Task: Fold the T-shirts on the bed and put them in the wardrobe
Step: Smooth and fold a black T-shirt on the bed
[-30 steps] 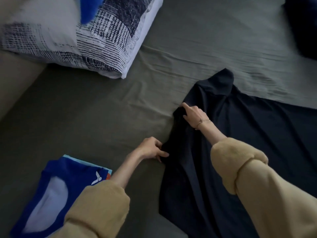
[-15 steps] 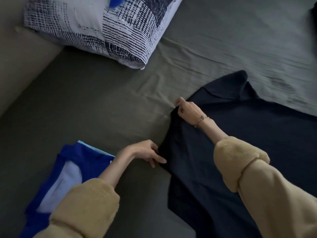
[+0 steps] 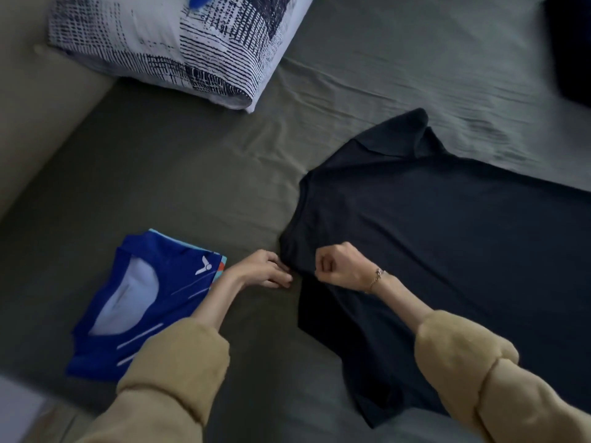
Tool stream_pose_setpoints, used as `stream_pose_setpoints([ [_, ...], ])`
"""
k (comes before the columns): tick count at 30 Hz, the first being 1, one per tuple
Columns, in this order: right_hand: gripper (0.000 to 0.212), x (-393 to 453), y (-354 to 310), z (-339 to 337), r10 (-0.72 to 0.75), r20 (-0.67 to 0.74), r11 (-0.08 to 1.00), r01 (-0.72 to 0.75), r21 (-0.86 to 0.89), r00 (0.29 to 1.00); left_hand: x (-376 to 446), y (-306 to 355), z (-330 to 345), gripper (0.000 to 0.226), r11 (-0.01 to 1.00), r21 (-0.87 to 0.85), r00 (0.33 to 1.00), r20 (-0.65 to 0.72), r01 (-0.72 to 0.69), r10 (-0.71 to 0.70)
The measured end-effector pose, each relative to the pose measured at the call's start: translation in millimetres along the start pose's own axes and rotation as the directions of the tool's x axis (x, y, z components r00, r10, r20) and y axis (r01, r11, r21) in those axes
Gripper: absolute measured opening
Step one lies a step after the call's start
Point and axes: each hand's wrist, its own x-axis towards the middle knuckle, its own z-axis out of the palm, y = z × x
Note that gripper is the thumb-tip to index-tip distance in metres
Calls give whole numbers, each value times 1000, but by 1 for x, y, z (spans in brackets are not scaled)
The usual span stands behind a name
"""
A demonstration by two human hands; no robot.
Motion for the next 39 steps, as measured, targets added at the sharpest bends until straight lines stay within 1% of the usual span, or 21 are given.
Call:
stream_pose_setpoints([
  [2, 13, -18, -7, 17, -1, 104, 997, 9, -77, 995, 1, -3, 14, 18, 999, 40, 999, -36, 27, -26],
  [4, 34, -33, -12, 34, 17, 133, 971, 15, -238, 991, 4, -9, 30, 21, 992, 122, 991, -135, 2, 15],
  [6, 47, -44, -16, 49, -3, 106, 924, 43, -381, 994, 4, -13, 44, 26, 972, 234, 972, -221, -21, 74],
  [8, 47, -50, -19, 60, -52, 64, 894, 75, -442, 997, 2, -17, 53, 26, 944, 329, 955, -272, -21, 116],
  [10, 36, -52, -20, 65, -96, 22, 917, 97, -388, 995, 0, -20, 57, 18, 930, 368, 946, -295, -18, 136],
  [12, 25, -56, -23, 65, -112, 42, 945, 119, -303, 993, -8, -23, 57, 12, 950, 312, 957, -266, -26, 114],
  [14, 19, -60, -29, 65, -109, 116, 971, 131, -201, 987, -22, -27, 52, 22, 980, 197, 986, -166, 15, 18],
  [15, 18, -63, -33, 65, -116, 150, 981, 137, -139, 982, -33, -30, 49, 23, 984, 164, 992, -119, 61, -42],
  [17, 16, -69, -39, 68, -120, 185, 992, 124, -11, 975, -52, -40, 40, 14, 980, 125, 988, -40, 152, -148],
  [19, 16, -77, -42, 72, -93, 170, 994, 82, 69, 981, -63, -50, 36, 6, 977, 108, 983, -1, 182, -183],
  [20, 18, -81, -42, 74, -66, 155, 997, 57, 60, 986, -66, -53, 37, 6, 977, 95, 982, -3, 189, -190],
  [22, 29, -90, -39, 80, -3, 103, 999, 7, -35, 995, -67, -58, 43, 17, 980, 58, 982, -39, 189, -187],
  [25, 39, -107, -34, 93, 46, 21, 982, -41, -185, 999, -63, -67, 60, 29, 981, 135, 984, -132, 141, -123],
  [27, 40, -117, -31, 99, 34, 2, 954, -32, -298, 999, -57, -76, 72, 29, 983, 159, 976, -214, 88, -52],
  [29, 31, -123, -27, 101, 9, -21, 940, -16, -342, 1000, -56, -81, 82, 19, 987, 148, 963, -267, 57, -16],
  [31, 21, -127, -22, 100, -15, -71, 957, -6, -289, 997, -61, -80, 87, 4, 999, 44, 951, -308, 6, 8],
  [33, 17, -134, -17, 96, -42, -118, 977, 16, -211, 992, -66, -78, 93, 3, 989, -141, 944, -330, -36, -13],
  [34, 16, -138, -14, 94, -59, -129, 980, 33, -198, 990, -68, -77, 96, 8, 973, -225, 943, -332, -57, -21],
  [36, 16, -148, -11, 91, -63, -77, 976, 46, -211, 995, -72, -76, 106, 19, 937, -336, 942, -334, -90, -30],
  [38, 15, -158, -9, 90, -27, 13, 967, 30, -253, 1000, -74, -79, 114, 23, 931, -338, 946, -323, -141, 26],
  [39, 16, -163, -6, 90, 16, 29, 964, -8, -264, 999, -73, -82, 116, 31, 934, -318, 954, -293, -161, 65],
])
